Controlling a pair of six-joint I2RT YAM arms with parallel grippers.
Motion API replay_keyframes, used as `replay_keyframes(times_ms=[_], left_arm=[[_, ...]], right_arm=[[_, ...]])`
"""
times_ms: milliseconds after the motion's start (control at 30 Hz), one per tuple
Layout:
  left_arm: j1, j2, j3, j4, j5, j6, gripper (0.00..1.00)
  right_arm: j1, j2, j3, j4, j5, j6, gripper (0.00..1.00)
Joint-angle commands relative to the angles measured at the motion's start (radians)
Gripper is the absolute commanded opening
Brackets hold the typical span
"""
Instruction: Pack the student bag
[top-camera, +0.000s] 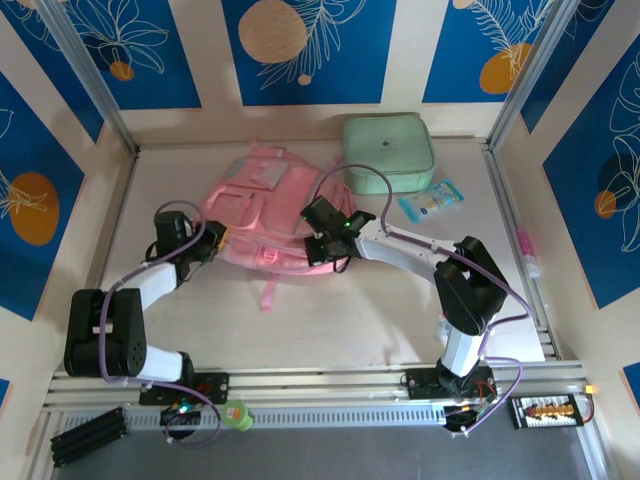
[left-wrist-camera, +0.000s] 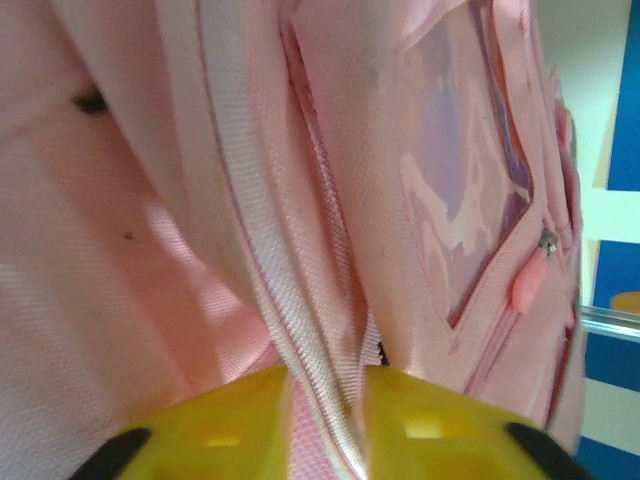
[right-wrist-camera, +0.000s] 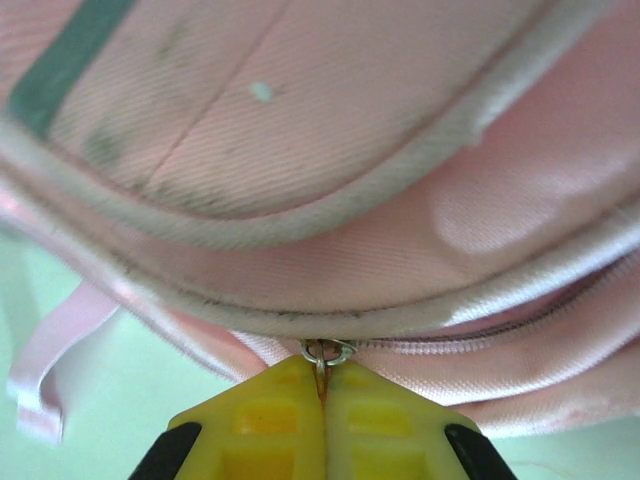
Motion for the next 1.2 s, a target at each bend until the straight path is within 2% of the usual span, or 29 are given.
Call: replay_keyframes(times_ms=[0, 167, 267, 367, 567, 700, 833, 1000, 1167], left_arm=[[0.066, -0.002, 0.028, -0.059, 0.004, 0.088, 0.35], [0.137, -0.075, -0.003, -0.133, 0.029, 0.116, 0.51], [0.144, -0.142, -0.017, -0.2, 0.03, 0.138, 0.54], [0.136, -0.19, -0.057, -0.147, 0.076, 0.095, 0.53], [0.078, -0.188, -0.061, -0.092, 0.134, 0.018, 0.48], [0.053, -0.154, -0.052, -0.036, 0.136, -0.023, 0.39], [0.036, -0.107, -0.046, 0.022, 0.126, -0.055, 0.37], [0.01, -0.052, -0.043, 0.08, 0.117, -0.085, 0.35], [0.008, -0.038, -0.042, 0.089, 0.093, -0.098, 0.27]], right_arm=[[0.032, 0.047, 0.108, 0.096, -0.178, -0.096, 0.0], [0.071, 0.186, 0.273, 0.11, -0.226, -0.086, 0.0], [0.093, 0.256, 0.371, 0.114, -0.253, -0.092, 0.0], [0.11, 0.315, 0.451, 0.114, -0.293, -0.094, 0.0], [0.129, 0.367, 0.53, 0.123, -0.375, -0.09, 0.0], [0.137, 0.363, 0.535, 0.13, -0.405, -0.083, 0.0], [0.144, 0.359, 0.53, 0.13, -0.425, -0.077, 0.0], [0.154, 0.355, 0.526, 0.121, -0.413, -0.086, 0.0], [0.17, 0.345, 0.505, 0.091, -0.335, -0.11, 0.0]])
